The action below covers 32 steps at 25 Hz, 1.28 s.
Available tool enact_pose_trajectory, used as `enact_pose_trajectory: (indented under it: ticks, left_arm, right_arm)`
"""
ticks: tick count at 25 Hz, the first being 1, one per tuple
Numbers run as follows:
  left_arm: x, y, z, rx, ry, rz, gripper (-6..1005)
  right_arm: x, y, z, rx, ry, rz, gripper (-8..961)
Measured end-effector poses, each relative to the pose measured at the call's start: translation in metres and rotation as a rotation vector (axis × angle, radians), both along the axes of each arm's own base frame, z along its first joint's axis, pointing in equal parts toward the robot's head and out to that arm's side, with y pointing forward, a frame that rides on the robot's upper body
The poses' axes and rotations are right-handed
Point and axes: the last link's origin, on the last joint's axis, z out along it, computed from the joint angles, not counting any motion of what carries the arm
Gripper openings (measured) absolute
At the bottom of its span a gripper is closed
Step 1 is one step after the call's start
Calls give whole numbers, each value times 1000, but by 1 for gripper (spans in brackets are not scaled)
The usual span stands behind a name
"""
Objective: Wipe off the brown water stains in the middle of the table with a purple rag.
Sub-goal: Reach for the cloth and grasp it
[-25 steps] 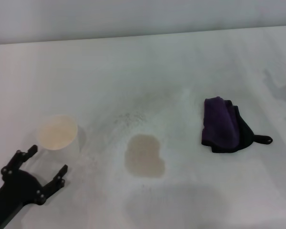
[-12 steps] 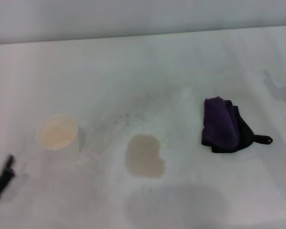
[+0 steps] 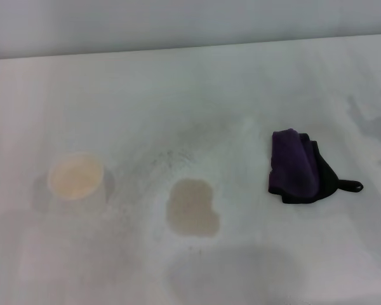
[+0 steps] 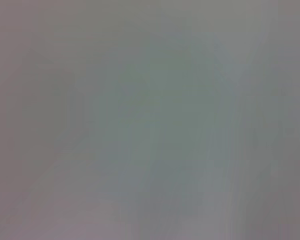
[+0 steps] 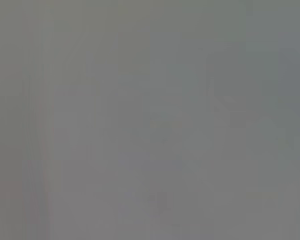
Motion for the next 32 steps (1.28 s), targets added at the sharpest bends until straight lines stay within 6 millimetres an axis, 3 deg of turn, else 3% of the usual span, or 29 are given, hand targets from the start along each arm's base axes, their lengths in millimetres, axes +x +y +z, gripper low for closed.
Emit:
enact_pose_trajectory:
  ticks: [11, 16, 18, 24, 32]
  left_arm:
    - [11, 23, 12, 45, 18, -69, 880]
    - [12, 28, 15, 57, 21, -77, 880]
    - [14, 31, 16, 63, 22, -84, 880]
    - [17, 34, 18, 67, 29, -105, 879]
    - [19, 35, 21, 83, 23, -120, 879]
  right_arm:
    - [-7, 5, 0, -67, 95, 52, 842]
    - [-11, 21, 32, -188, 212, 115, 842]
    - [-17, 32, 57, -279, 199, 112, 841]
    - [-31, 48, 88, -465, 174, 42, 841]
    - [-62, 67, 130, -697, 24, -277, 841]
